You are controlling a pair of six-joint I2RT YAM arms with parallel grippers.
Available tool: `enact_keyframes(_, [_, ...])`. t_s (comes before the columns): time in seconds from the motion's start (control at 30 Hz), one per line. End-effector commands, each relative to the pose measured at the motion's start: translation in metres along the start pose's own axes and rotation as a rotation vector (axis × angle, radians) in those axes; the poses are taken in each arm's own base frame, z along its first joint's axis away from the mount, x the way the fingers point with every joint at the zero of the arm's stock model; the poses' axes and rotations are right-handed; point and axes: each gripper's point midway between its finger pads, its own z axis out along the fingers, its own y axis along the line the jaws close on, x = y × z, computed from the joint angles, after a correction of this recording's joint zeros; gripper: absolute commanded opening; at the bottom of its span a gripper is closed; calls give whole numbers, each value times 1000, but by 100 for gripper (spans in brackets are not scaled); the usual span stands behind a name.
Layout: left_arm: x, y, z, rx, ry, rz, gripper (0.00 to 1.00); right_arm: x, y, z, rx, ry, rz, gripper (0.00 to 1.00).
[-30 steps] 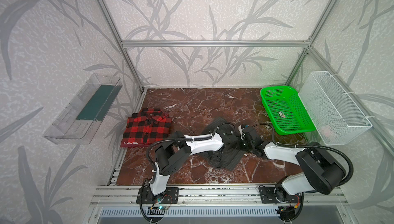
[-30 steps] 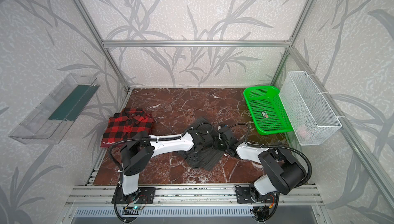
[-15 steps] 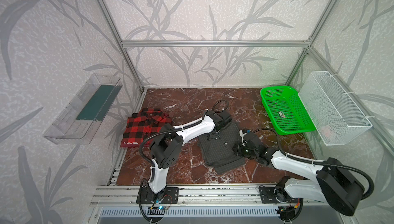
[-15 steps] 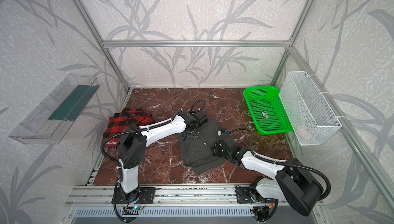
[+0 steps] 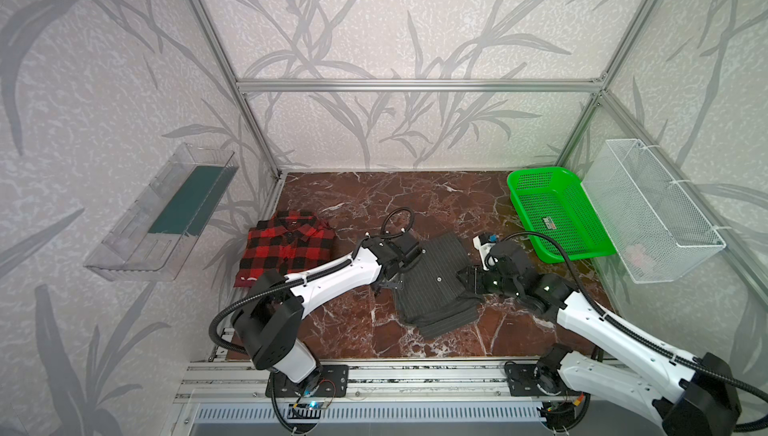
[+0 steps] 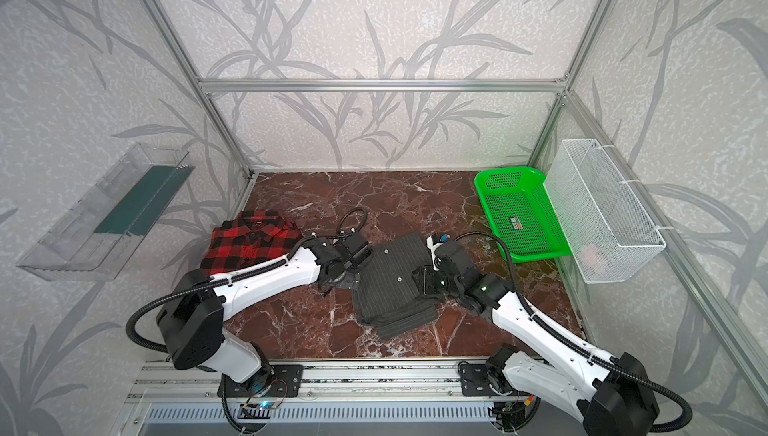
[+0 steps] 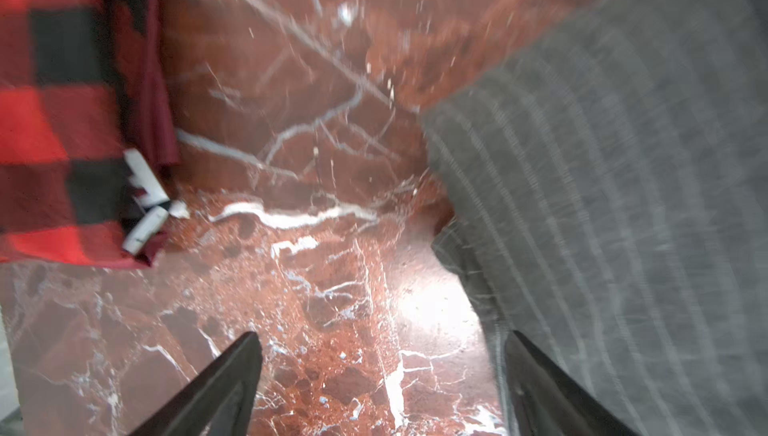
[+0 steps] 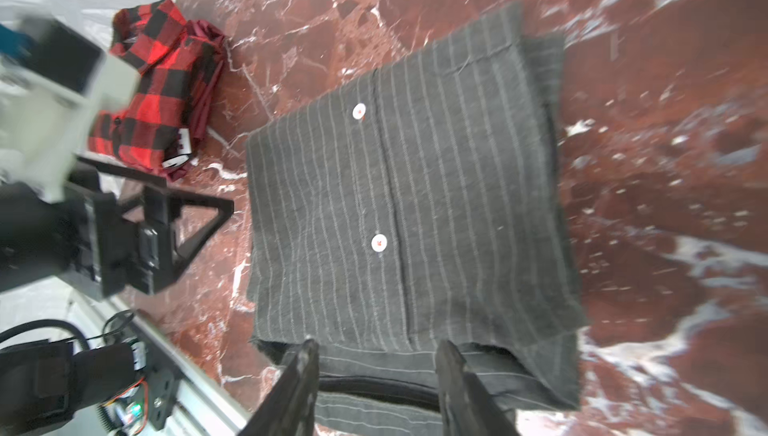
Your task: Fold and stack the long sleeve shirts
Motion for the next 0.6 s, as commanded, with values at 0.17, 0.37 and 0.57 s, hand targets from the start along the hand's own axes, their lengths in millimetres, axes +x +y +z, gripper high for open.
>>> enact_keyframes(0.17, [-4, -9, 8, 124, -71, -141, 85, -7, -43, 22, 36, 80, 57, 48])
enact_keyframes(0.37, [-1, -22, 15, 232, -82, -184, 83, 5, -54, 47, 0, 171, 79, 47])
enact_keyframes(0.57, [4, -43, 16, 383, -85, -223, 78, 28, -55, 58, -48, 225, 121, 26])
